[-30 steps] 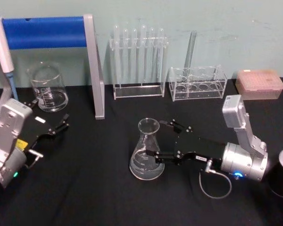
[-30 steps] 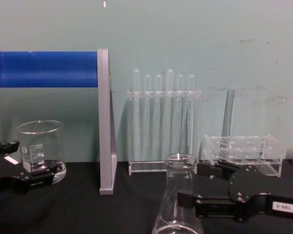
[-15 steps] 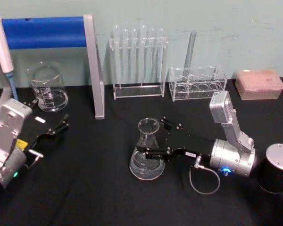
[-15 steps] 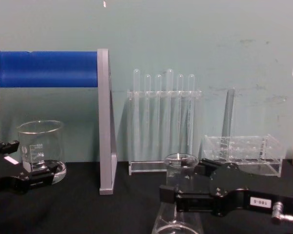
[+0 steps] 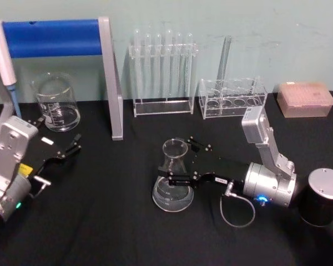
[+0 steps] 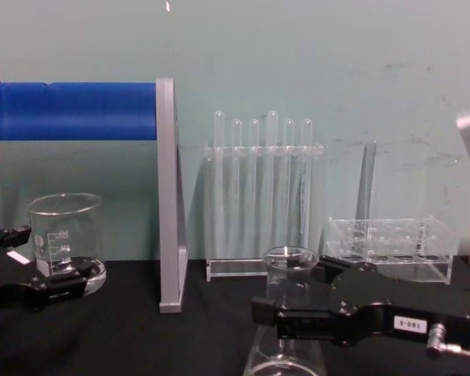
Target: Grasp the erlenmeyer flask with one hand, shake it three times, then place it back.
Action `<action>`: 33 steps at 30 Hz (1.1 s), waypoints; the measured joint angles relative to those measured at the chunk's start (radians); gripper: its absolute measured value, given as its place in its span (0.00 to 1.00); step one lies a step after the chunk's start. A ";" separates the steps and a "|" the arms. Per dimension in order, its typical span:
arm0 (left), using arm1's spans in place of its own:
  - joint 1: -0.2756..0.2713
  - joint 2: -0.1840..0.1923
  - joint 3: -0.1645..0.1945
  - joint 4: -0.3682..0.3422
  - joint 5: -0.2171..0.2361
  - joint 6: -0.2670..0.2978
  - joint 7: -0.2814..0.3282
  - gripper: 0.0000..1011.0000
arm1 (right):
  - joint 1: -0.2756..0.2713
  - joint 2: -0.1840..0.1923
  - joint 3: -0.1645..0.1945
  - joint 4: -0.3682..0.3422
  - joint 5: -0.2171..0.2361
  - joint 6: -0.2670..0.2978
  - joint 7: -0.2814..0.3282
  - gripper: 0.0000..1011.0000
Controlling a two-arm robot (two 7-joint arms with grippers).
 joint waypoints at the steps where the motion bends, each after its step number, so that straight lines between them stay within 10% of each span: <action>1: 0.000 0.000 0.000 0.000 0.000 0.000 0.000 0.99 | 0.000 0.000 0.000 0.000 0.000 0.000 0.000 0.99; 24: 0.000 0.000 0.000 0.000 0.000 0.000 0.000 0.99 | -0.001 0.002 0.001 -0.002 0.002 -0.001 0.004 0.99; 33: 0.000 0.000 0.000 0.000 0.000 0.000 0.000 0.99 | -0.001 0.002 0.001 -0.002 0.003 -0.002 0.005 0.82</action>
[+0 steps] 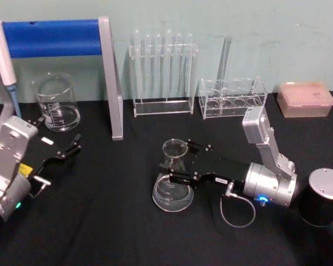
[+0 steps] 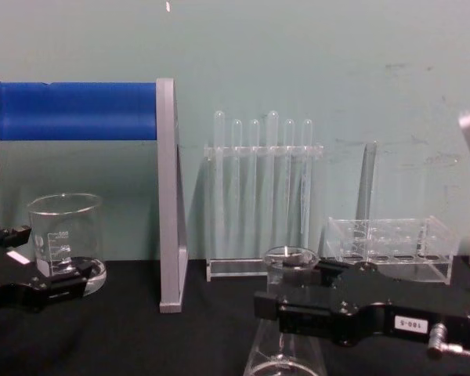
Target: Grasp the erlenmeyer flask with one hand, shake it three times, then place it back.
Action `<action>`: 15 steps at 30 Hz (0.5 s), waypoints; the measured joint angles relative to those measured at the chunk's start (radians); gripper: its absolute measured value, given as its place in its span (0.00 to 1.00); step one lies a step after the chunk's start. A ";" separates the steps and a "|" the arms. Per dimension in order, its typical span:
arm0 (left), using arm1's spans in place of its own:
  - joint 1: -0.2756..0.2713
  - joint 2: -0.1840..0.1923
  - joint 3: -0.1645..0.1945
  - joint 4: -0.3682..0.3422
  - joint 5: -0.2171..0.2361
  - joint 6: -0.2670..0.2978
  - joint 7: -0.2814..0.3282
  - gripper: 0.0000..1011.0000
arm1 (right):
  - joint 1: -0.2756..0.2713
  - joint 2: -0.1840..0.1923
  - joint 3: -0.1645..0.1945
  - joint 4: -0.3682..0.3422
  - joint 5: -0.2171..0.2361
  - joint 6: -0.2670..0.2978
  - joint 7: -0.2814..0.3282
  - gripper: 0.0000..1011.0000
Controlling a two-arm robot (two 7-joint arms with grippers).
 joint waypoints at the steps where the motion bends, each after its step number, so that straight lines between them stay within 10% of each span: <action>1: 0.000 0.000 0.000 0.000 0.000 0.000 0.000 0.99 | 0.000 0.000 0.000 0.000 0.000 0.000 0.000 0.77; 15: 0.000 0.000 0.000 0.000 0.000 0.000 0.000 0.99 | 0.000 0.000 0.000 0.000 0.000 0.000 0.000 0.44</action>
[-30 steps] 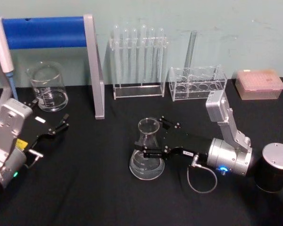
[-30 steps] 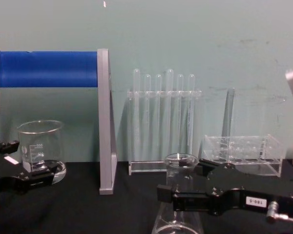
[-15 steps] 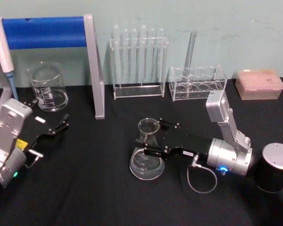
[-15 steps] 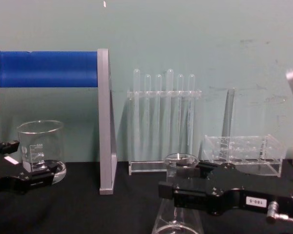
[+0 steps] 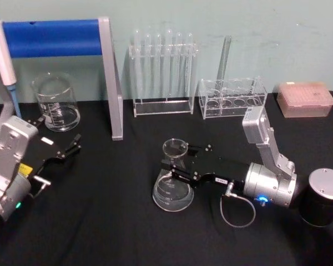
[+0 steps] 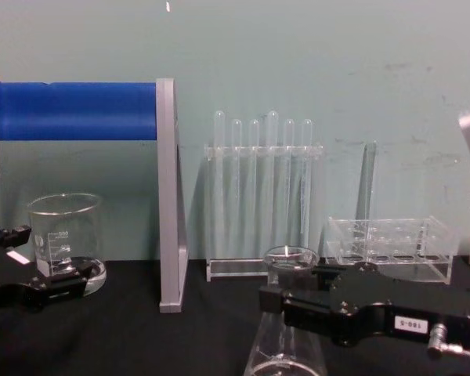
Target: Grasp the erlenmeyer flask with one hand, shake it three times, then place it back.
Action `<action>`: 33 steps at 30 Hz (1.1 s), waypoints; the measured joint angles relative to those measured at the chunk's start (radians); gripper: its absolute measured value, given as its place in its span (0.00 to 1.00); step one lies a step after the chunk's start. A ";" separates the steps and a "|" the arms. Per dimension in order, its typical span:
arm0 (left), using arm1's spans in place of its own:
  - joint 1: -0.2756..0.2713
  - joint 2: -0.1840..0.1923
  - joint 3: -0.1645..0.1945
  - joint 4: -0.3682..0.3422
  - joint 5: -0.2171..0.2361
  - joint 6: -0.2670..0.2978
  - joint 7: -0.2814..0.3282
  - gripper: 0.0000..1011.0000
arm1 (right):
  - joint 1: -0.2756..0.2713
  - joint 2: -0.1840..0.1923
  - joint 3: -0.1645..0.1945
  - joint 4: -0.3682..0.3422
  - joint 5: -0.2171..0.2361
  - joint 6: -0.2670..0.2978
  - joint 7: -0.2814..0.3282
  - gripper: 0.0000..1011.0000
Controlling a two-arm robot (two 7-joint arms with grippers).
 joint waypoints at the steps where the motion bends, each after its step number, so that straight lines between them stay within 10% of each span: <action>1: 0.000 0.000 0.000 0.000 0.000 0.000 0.000 0.99 | 0.000 0.000 0.000 0.000 0.000 0.000 0.000 0.45; 21: 0.000 0.000 0.000 0.000 0.000 0.000 0.000 0.99 | -0.017 0.003 0.016 -0.046 0.015 0.009 -0.021 0.45; 33: 0.000 0.000 0.000 0.000 0.000 0.000 0.000 0.99 | -0.117 0.008 0.112 -0.266 0.033 0.103 -0.268 0.45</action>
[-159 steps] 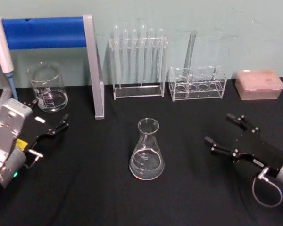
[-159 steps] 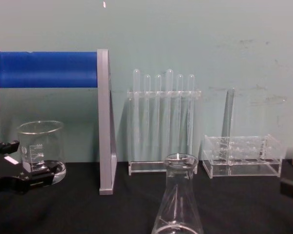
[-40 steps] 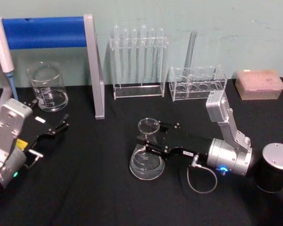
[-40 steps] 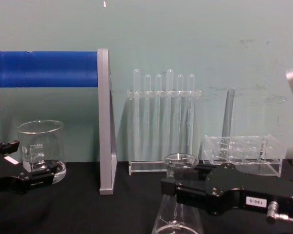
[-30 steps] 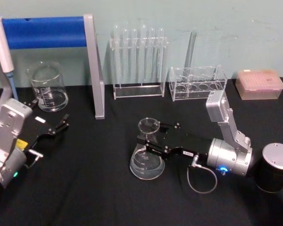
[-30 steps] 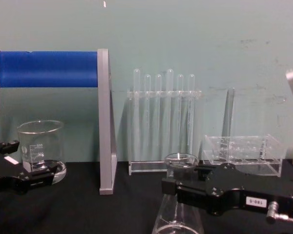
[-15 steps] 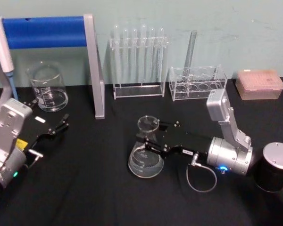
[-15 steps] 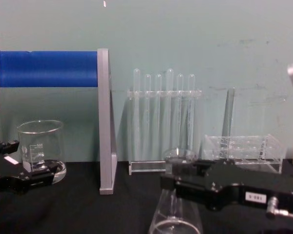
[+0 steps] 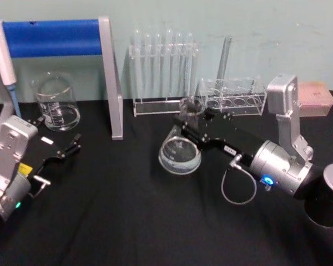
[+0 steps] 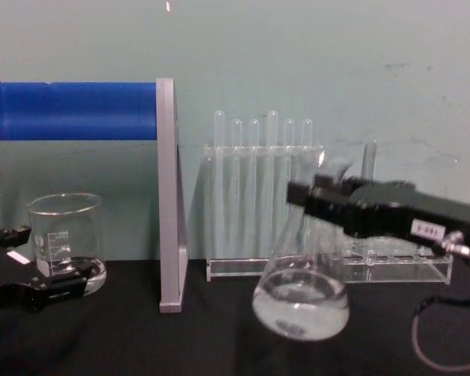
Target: Grasp the erlenmeyer flask with one hand, shake it three times, then place it back.
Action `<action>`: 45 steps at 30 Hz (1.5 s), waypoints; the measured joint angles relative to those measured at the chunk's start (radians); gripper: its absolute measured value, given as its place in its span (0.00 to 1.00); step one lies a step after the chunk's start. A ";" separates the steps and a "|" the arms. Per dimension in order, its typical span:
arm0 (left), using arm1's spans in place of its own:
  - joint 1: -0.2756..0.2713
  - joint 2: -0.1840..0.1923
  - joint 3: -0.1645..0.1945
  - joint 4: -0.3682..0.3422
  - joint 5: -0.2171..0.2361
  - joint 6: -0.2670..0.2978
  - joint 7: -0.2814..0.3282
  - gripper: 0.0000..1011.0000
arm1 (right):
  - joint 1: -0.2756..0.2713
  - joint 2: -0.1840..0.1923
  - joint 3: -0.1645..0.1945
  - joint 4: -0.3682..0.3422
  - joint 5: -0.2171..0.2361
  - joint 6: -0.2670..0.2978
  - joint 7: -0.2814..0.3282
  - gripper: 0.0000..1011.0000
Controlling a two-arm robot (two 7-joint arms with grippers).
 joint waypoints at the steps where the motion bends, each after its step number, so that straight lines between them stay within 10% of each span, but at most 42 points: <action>1: 0.000 0.000 0.000 0.000 0.000 0.000 0.000 0.99 | -0.016 -0.002 0.015 -0.028 -0.008 0.010 -0.042 0.44; 15: 0.000 0.000 0.000 0.000 0.000 0.000 0.000 0.99 | -0.135 -0.035 0.151 -0.175 -0.141 0.009 -0.340 0.44; 24: 0.000 0.000 0.000 0.000 0.000 0.000 0.000 0.99 | -0.183 -0.049 0.212 -0.214 -0.186 0.030 -0.417 0.44; 35: 0.000 0.000 0.000 0.000 0.000 0.000 0.000 0.99 | -0.170 -0.063 0.209 -0.198 -0.187 0.039 -0.338 0.45; 45: 0.000 0.000 0.000 0.000 0.000 0.000 0.000 0.99 | -0.107 -0.077 0.111 -0.156 -0.164 0.028 -0.120 0.44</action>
